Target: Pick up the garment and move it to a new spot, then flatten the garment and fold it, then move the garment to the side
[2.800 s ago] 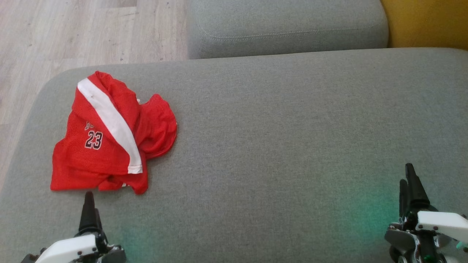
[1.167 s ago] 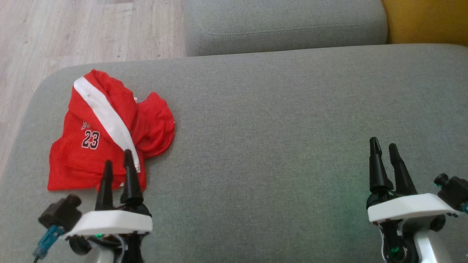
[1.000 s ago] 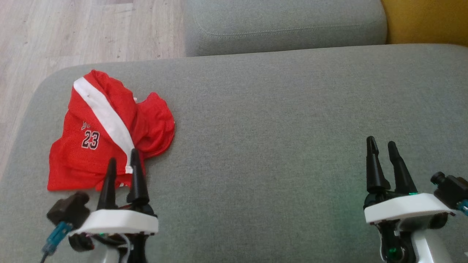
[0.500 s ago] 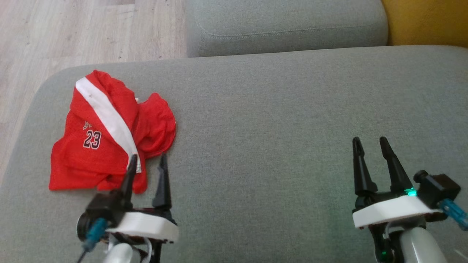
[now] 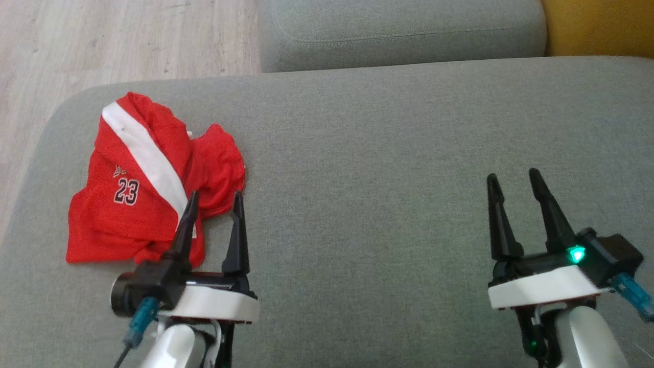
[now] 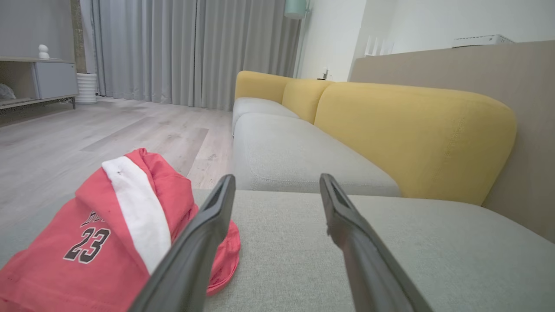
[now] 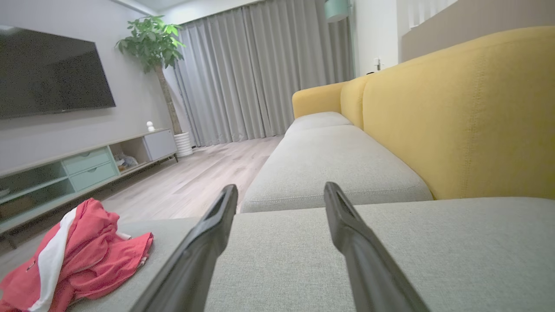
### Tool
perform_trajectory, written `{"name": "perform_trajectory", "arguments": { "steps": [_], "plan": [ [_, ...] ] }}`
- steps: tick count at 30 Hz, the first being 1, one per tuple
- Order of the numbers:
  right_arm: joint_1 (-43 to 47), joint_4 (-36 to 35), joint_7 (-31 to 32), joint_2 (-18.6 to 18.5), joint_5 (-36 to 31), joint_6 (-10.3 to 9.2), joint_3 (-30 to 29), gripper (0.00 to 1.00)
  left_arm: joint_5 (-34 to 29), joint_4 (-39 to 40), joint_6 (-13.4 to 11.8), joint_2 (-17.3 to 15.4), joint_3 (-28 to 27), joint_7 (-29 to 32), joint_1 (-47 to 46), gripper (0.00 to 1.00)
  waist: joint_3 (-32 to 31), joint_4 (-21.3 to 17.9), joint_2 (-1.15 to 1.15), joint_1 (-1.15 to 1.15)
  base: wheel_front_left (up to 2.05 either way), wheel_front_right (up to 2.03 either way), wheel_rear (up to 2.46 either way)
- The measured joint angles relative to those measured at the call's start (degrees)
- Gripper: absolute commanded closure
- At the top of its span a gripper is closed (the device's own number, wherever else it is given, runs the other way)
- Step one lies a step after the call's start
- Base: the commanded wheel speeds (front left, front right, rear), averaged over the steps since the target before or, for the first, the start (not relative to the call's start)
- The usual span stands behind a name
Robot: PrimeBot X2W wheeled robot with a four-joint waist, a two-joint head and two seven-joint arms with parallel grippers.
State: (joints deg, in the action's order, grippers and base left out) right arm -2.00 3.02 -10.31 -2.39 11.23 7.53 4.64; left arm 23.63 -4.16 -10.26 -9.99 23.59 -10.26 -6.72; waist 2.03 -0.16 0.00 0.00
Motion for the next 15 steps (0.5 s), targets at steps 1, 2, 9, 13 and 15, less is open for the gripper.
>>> {"name": "perform_trajectory", "arguments": {
  "steps": [1, 2, 9, 13, 15],
  "plan": [
    [0.0, -0.1, -0.1, 0.0, 1.0, 0.00, -0.1, 0.00, 0.0, 0.2, 0.5, 0.1, -0.5, -0.1, 0.1, 0.00, 0.0, 0.0, 0.00, 0.00, 0.00, 0.00, 0.00],
    [0.0, -0.1, -0.4, 0.0, 2.0, 0.00, -0.2, 0.00, 0.0, 0.4, 1.1, 0.5, -1.4, -0.3, 0.2, 0.00, 0.1, 0.0, 0.00, 0.00, 0.00, 0.00, 0.00],
    [0.3, 2.5, -1.4, 0.0, 4.2, 0.00, -0.2, 0.00, 0.6, -2.4, 7.3, 3.8, -5.4, -1.5, 3.1, 0.00, 0.0, 0.2, 0.00, 0.00, 0.00, 0.00, 0.00],
    [0.3, 7.9, -1.9, 0.0, 4.0, 0.00, 0.5, 0.00, -1.2, -4.7, 9.8, 5.0, -7.3, -2.0, 4.3, 0.00, -0.1, 0.3, 0.00, 0.00, 0.00, 0.00, 0.00],
    [0.3, 8.9, -2.0, 0.0, 3.6, 0.00, 0.7, 0.00, -1.7, -5.3, 10.4, 5.2, -7.6, -2.2, 4.3, 0.00, -0.1, 0.3, 0.00, 0.00, 0.00, 0.00, 0.00]
  ]
}}
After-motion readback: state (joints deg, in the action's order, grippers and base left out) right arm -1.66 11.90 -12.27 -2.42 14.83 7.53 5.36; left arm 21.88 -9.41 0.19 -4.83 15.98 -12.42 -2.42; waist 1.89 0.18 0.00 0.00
